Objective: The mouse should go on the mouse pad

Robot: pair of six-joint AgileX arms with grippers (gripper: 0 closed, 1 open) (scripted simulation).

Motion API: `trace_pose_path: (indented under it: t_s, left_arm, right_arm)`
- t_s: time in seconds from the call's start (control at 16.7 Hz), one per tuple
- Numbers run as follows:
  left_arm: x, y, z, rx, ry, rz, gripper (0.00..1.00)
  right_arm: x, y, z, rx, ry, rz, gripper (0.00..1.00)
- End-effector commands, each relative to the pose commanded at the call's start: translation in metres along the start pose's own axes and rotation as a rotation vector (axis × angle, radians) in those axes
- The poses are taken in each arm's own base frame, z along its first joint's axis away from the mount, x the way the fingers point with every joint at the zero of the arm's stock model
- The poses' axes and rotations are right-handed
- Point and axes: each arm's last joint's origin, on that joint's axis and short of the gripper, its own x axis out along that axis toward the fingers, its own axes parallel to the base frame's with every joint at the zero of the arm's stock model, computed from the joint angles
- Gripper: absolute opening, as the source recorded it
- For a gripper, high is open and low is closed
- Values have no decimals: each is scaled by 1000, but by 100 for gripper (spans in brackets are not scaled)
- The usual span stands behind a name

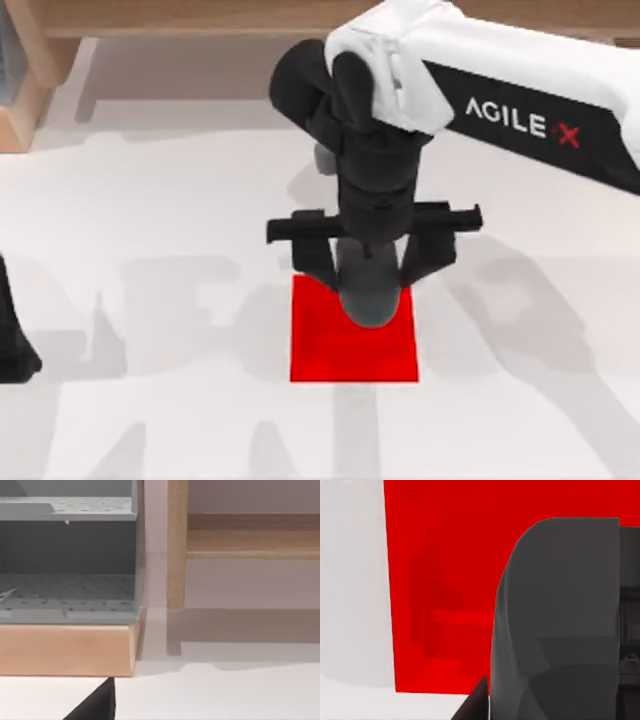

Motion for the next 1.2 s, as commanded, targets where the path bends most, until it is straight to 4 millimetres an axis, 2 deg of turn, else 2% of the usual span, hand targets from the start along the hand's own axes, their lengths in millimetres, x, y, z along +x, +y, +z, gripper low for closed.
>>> trace_pose_path:
  t_s: [0.18, 0.6, 1.2]
  left_arm:
    - [0, 0, 0, 0, 0, 0, 100]
    - [0, 0, 0, 0, 0, 0, 100]
    - [0, 0, 0, 0, 0, 0, 100]
  right_arm:
    - [-1, 8, -3, 48, -10, 8, 0]
    - [-1, 6, -2, 54, -10, 9, 0]
    - [26, 8, -2, 48, -10, 10, 0]
